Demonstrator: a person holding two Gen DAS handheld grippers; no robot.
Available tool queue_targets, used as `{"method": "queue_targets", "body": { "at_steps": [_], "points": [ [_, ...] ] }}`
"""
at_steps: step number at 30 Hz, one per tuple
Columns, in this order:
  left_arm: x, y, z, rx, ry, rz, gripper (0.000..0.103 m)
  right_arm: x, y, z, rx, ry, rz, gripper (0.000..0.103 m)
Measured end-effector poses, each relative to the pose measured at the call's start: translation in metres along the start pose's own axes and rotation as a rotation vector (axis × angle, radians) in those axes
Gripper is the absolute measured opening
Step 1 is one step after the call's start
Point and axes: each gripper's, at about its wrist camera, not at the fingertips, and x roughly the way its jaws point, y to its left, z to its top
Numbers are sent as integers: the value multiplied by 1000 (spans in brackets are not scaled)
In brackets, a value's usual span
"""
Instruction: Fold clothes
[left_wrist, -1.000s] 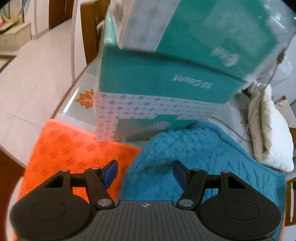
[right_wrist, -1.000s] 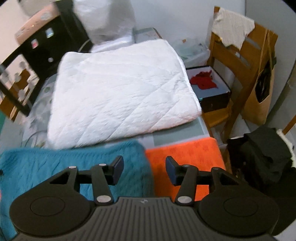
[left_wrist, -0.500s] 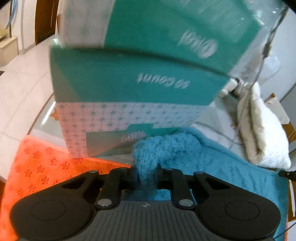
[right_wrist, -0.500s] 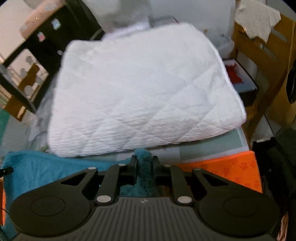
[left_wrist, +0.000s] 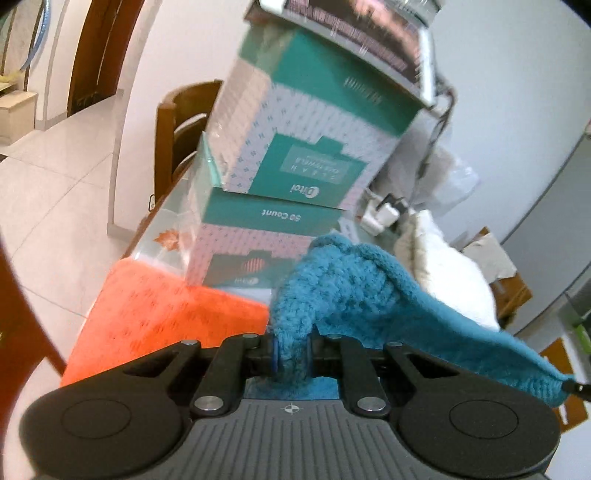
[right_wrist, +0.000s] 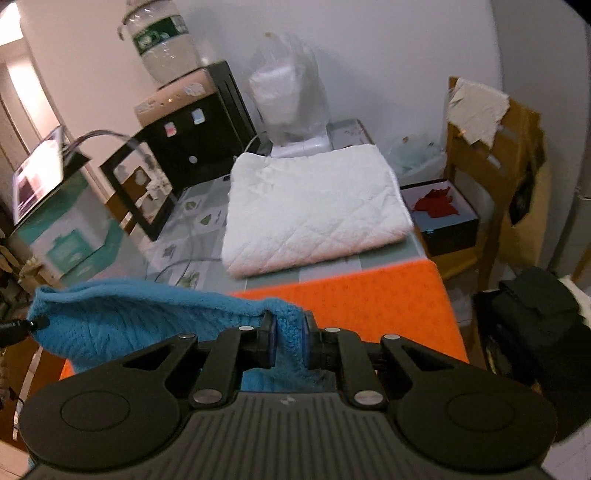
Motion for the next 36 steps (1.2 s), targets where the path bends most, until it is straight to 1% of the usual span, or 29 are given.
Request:
{"method": "queue_targets", "body": {
  "at_steps": [4,6,8,10,11,14,16,18,20,22,23,25,27,28,29,30,31,32,33,34,35,36],
  "points": [
    [-52,8,-30,-15,-6,-19,15,-56,21,-49,-29,-1,-40,15],
    [-77,10,-46,-3,-1,-22,15,-82,31,-73,-44,5,-59,15],
    [-96,14,-64,7,19,-19,15,-107,41,-98,-59,10,-77,15],
    [-109,21,-84,-3,46,-11,15,-121,52,-124,-110,21,-94,15],
    [-111,26,-94,-12,64,-6,15,-125,56,-136,-131,28,-101,15],
    [-114,39,-122,-33,111,5,15,-120,57,-174,-180,86,-134,15],
    [-111,43,-138,-26,136,2,16,-116,57,-199,-212,128,-157,15],
    [-107,45,-149,-10,159,5,18,-107,57,-218,-247,158,-179,15],
    [-111,48,-154,-23,175,3,20,-97,56,-232,-271,186,-200,16],
    [-117,52,-156,-47,187,-3,22,-90,56,-238,-275,220,-216,17],
    [-121,54,-157,-60,193,-6,25,-89,57,-240,-277,235,-229,18],
    [-134,53,-157,-80,188,6,28,-93,60,-240,-276,257,-250,18],
    [-150,50,-155,-101,158,35,35,-102,62,-236,-259,259,-253,23],
    [-156,49,-154,-125,139,46,39,-107,63,-234,-251,255,-255,24],
    [-162,48,-153,-149,120,58,49,-112,62,-232,-239,247,-257,26],
    [-165,48,-152,-179,105,68,58,-115,61,-227,-221,239,-263,32],
    [-165,49,-151,-217,100,73,60,-117,57,-223,-187,228,-263,34],
    [-163,51,-150,-258,98,77,61,-119,54,-218,-147,217,-259,38],
    [-159,52,-149,-294,100,84,67,-122,50,-213,-106,205,-255,45],
    [-154,52,-148,-324,111,100,70,-122,44,-209,-44,192,-247,49],
    [-149,53,-148,-354,129,119,73,-122,37,-204,30,180,-235,60],
    [-144,55,-150,-386,148,137,73,-122,30,-201,112,171,-220,65]
  ]
}}
